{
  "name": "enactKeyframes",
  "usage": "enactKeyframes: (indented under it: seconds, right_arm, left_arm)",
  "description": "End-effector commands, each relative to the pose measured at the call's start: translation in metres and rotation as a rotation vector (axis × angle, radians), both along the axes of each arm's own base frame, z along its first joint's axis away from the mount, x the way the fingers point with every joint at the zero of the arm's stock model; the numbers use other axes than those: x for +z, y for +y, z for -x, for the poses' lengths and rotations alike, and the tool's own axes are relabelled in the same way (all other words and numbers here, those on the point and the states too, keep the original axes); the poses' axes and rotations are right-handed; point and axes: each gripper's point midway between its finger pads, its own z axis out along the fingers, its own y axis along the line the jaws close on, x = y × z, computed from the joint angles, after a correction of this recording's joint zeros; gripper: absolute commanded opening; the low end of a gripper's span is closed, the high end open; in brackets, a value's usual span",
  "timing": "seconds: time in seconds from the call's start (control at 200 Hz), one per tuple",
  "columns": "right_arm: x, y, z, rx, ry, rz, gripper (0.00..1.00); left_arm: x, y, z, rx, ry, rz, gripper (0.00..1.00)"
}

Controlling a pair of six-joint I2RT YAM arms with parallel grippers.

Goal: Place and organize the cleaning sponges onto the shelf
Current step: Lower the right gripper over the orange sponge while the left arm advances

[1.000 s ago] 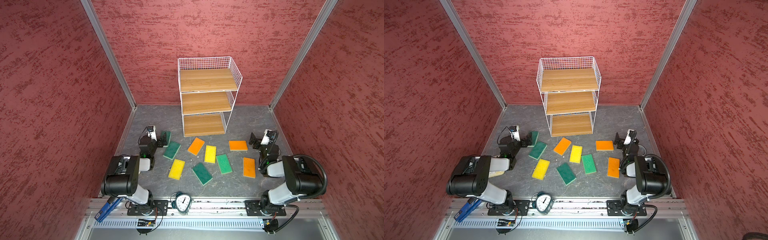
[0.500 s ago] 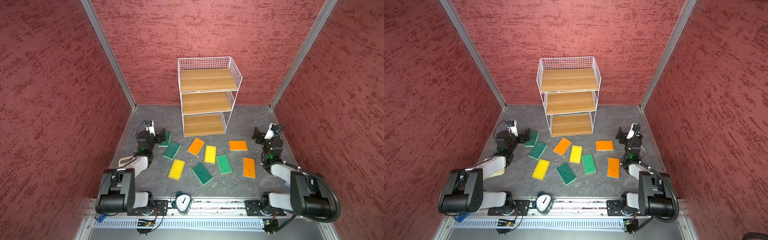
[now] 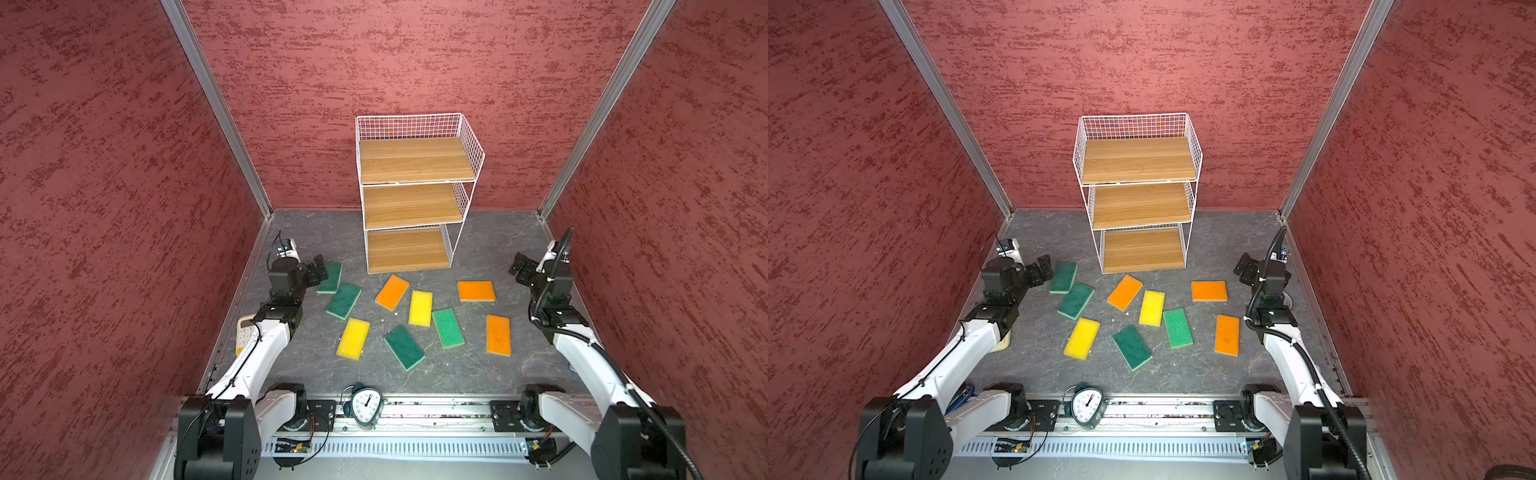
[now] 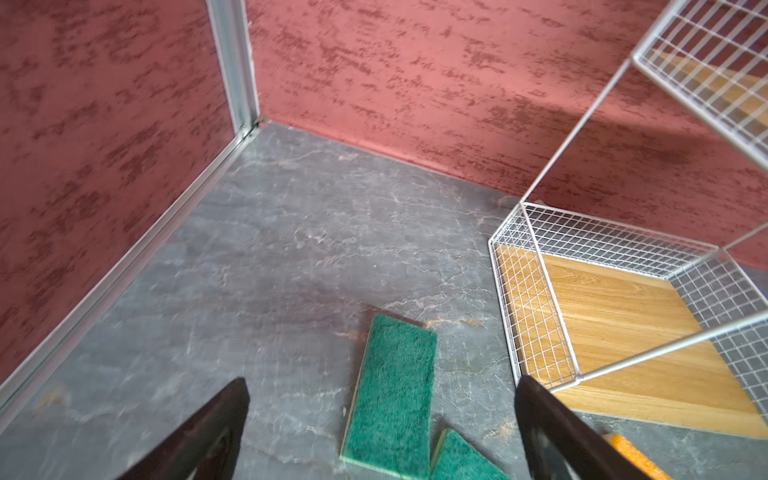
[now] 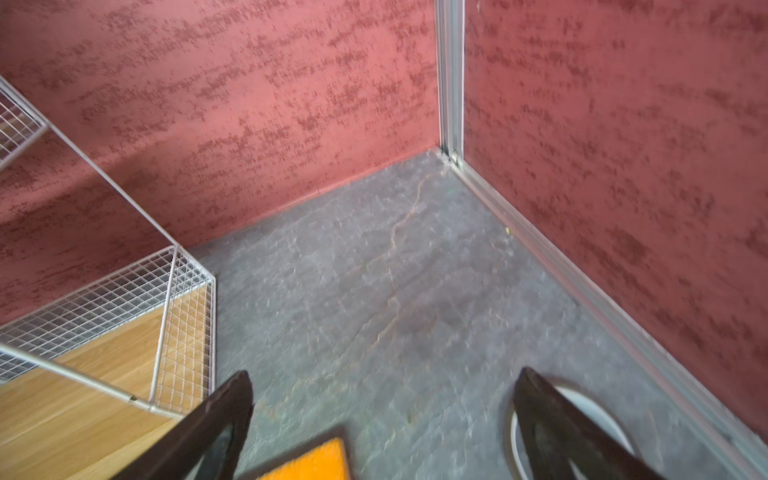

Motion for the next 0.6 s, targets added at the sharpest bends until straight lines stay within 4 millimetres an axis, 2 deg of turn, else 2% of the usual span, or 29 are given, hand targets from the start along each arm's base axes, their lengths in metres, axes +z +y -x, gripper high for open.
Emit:
enactKeyframes:
  seconds: [0.0, 0.155, 0.23, 0.391, 0.506, 0.591]
  right_arm:
    - [-0.038, 0.017, 0.027, 0.025, 0.22, -0.111, 0.99]
    - [-0.053, 0.024, 0.042, -0.004, 0.351, -0.189, 0.99]
    - [-0.056, 0.036, 0.046, 0.032, 0.394, -0.227, 0.99]
    - [-0.068, 0.06, 0.06, 0.077, 0.47, -0.323, 0.99]
    - [-0.081, 0.067, 0.078, 0.059, 0.572, -0.358, 0.99]
    - [-0.091, 0.07, 0.09, 0.048, 0.63, -0.364, 0.99]
  left_arm:
    - [-0.006, 0.0, 0.017, 0.044, 0.097, 0.035, 0.99]
    - [-0.005, 0.012, 0.033, 0.136, 0.162, 0.033, 1.0]
    - [-0.003, 0.018, 0.042, 0.178, 0.196, 0.031, 0.99]
    - [-0.002, 0.021, 0.062, 0.227, 0.239, 0.078, 1.0]
    - [-0.005, 0.022, 0.076, 0.278, 0.259, 0.152, 1.0]
    - [-0.003, 0.018, 0.08, 0.274, 0.257, 0.195, 1.0]
